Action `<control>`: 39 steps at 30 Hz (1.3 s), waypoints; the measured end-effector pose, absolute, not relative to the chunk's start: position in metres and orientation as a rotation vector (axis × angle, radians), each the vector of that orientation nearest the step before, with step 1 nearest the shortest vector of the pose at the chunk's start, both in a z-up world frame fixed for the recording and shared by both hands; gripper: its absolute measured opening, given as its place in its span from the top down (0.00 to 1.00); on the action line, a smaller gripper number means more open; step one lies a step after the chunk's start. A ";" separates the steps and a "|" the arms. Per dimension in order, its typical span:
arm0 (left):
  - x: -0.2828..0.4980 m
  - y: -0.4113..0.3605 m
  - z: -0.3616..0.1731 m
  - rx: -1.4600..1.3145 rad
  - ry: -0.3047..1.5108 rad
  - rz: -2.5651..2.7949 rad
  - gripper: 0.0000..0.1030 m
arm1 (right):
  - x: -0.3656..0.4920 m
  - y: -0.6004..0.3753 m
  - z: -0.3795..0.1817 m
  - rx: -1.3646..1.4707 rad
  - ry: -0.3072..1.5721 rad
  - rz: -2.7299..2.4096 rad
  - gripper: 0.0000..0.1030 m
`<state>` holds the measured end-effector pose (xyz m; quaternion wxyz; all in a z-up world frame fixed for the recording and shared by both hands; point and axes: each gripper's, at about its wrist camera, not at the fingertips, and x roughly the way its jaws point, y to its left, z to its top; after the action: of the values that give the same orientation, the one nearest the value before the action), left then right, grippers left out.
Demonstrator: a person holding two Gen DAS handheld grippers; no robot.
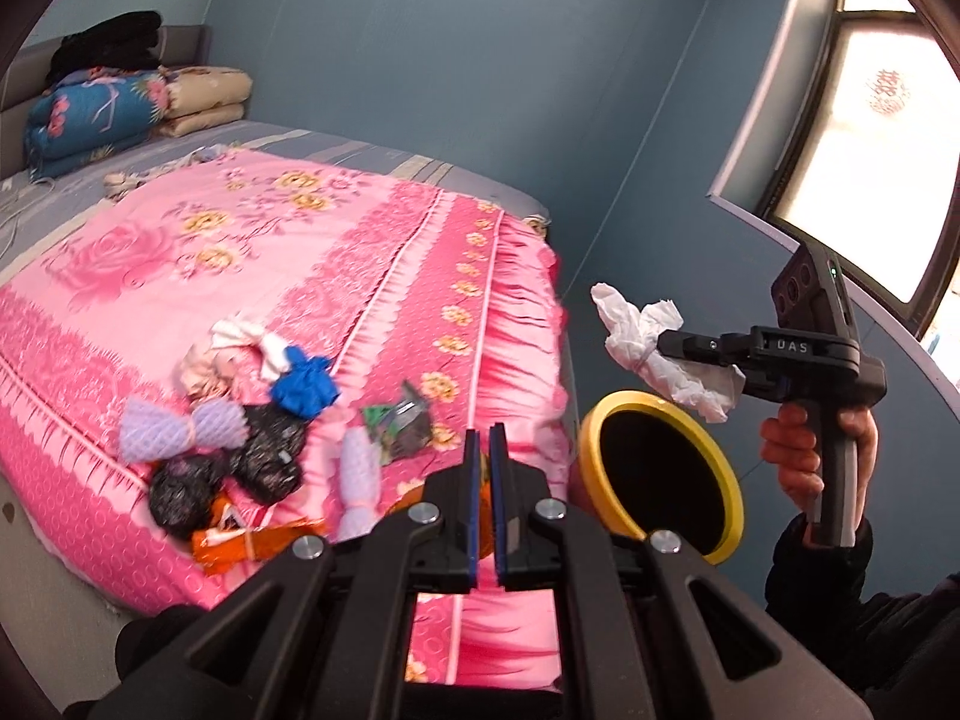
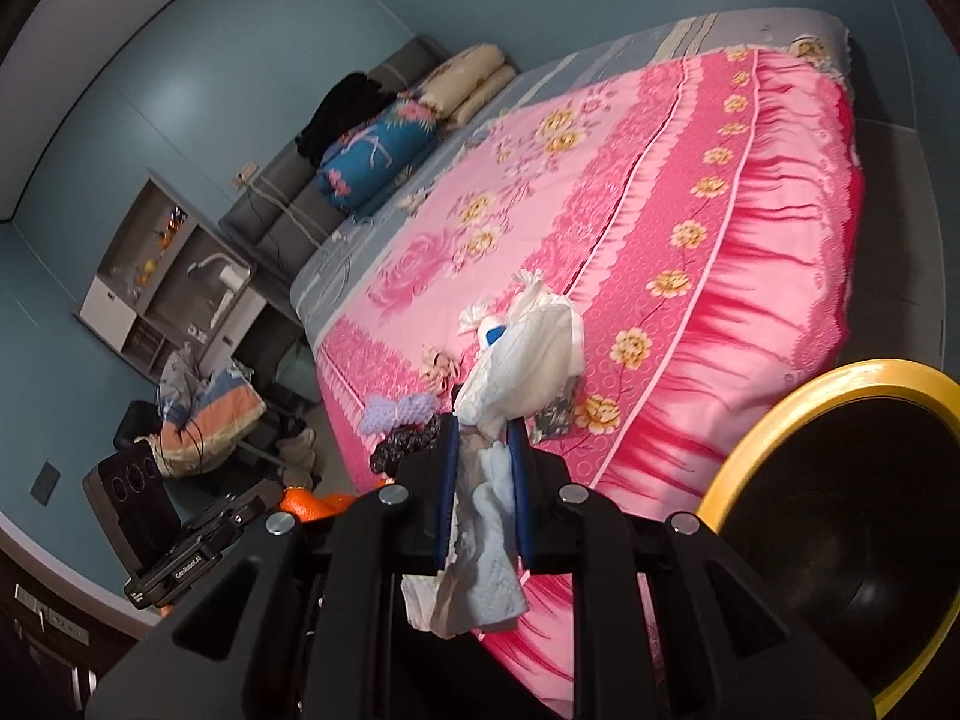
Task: Collect trash
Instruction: 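Lift the white tissue with the right tool and carry it over the bin, then open the right tool to drop the tissue into the yellow-rimmed bin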
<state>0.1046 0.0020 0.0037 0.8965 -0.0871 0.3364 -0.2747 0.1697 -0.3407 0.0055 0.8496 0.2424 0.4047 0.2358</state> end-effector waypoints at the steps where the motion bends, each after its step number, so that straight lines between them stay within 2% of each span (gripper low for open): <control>1: 0.105 -0.002 0.006 -0.177 0.694 -0.576 0.97 | 0.167 -0.347 0.007 0.518 0.840 0.489 0.85; 19: 0.115 -0.128 0.030 -0.062 0.682 -0.783 0.97 | 0.122 -0.450 0.017 0.625 0.664 0.276 0.84; 39: 0.129 -0.245 -0.005 -0.002 0.804 -0.944 0.97 | 0.110 -0.503 -0.007 0.703 0.641 0.103 0.83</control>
<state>0.1292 -0.2453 -0.0055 0.8139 -0.0012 0.3768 -0.4422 0.1095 -0.5033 -0.0074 0.8877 0.3383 0.3082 0.0497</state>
